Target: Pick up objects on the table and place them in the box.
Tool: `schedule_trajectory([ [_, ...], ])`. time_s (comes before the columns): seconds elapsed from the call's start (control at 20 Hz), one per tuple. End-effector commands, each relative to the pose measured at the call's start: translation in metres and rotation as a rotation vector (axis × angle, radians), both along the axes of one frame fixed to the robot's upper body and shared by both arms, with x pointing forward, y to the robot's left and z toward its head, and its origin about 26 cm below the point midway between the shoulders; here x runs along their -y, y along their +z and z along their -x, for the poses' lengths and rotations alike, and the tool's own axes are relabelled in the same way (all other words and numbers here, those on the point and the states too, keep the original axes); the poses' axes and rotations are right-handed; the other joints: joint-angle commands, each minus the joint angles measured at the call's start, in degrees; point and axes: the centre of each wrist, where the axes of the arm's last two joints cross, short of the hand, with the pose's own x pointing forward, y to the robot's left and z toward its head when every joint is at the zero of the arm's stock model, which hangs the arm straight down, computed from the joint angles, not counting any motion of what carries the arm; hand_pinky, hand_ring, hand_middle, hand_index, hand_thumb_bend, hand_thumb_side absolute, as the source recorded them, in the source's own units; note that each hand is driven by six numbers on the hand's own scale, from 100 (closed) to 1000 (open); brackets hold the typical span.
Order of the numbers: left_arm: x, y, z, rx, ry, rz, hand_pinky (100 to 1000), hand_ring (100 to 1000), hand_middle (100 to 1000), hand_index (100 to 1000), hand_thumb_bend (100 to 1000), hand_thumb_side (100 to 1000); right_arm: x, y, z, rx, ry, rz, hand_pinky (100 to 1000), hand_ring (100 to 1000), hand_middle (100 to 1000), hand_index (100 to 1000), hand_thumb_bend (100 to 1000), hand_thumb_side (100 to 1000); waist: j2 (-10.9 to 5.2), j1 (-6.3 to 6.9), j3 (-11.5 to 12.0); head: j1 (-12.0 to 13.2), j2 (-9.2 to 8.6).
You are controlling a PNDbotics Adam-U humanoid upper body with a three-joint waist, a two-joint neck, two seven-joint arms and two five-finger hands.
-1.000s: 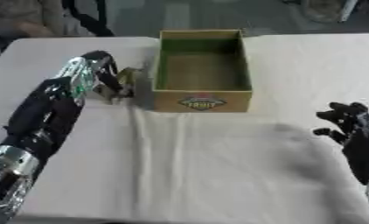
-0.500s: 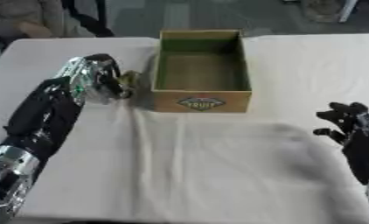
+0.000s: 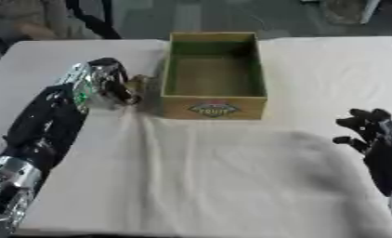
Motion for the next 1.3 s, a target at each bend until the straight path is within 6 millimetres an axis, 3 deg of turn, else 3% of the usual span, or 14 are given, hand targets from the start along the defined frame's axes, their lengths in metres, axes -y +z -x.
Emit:
schedule_trajectory([
  [0.05, 0.002, -0.005, 0.001, 0.016, 0.008, 0.032, 192, 100, 157, 313, 108, 153, 0.002, 0.007, -0.003, 0.022, -0.004, 0.013, 590, 815, 606, 762, 100, 751, -0.29, -0.29, -0.08, -0.13, 0.41],
  [0.55, 0.006, 0.026, -0.002, 0.121, -0.025, 0.107, 157, 100, 104, 266, 100, 159, 0.002, 0.008, -0.003, 0.017, -0.005, 0.017, 590, 816, 606, 762, 100, 754, -0.42, -0.34, 0.05, -0.08, 0.58],
  [0.7, 0.005, 0.044, -0.003, 0.152, -0.039, 0.097, 157, 100, 103, 267, 100, 161, 0.002, 0.008, -0.003, 0.016, -0.005, 0.018, 590, 816, 606, 762, 100, 753, -0.52, -0.3, 0.1, -0.01, 0.62],
  [0.75, 0.005, 0.05, -0.003, 0.166, -0.044, 0.095, 155, 100, 102, 267, 100, 210, 0.002, 0.008, -0.003, 0.016, -0.005, 0.018, 590, 816, 606, 762, 100, 753, -0.57, -0.29, 0.13, -0.03, 0.63],
  [0.8, 0.005, 0.056, -0.004, 0.179, -0.046, 0.097, 154, 100, 101, 266, 100, 160, 0.002, 0.008, -0.003, 0.015, -0.004, 0.019, 590, 816, 606, 762, 100, 753, -0.62, -0.28, 0.14, -0.02, 0.64],
  [1.0, 0.006, 0.082, -0.003, 0.242, -0.061, 0.098, 144, 100, 100, 263, 100, 157, 0.002, 0.007, -0.003, 0.015, -0.004, 0.02, 590, 816, 606, 763, 100, 753, -0.86, -0.16, 0.14, 0.0, 0.6],
  [1.3, 0.029, 0.119, -0.002, 0.346, -0.139, 0.104, 134, 100, 100, 262, 100, 154, 0.001, 0.007, -0.002, 0.011, 0.0, 0.023, 591, 816, 606, 763, 100, 753, -1.17, 0.01, -0.1, 0.19, 0.53],
])
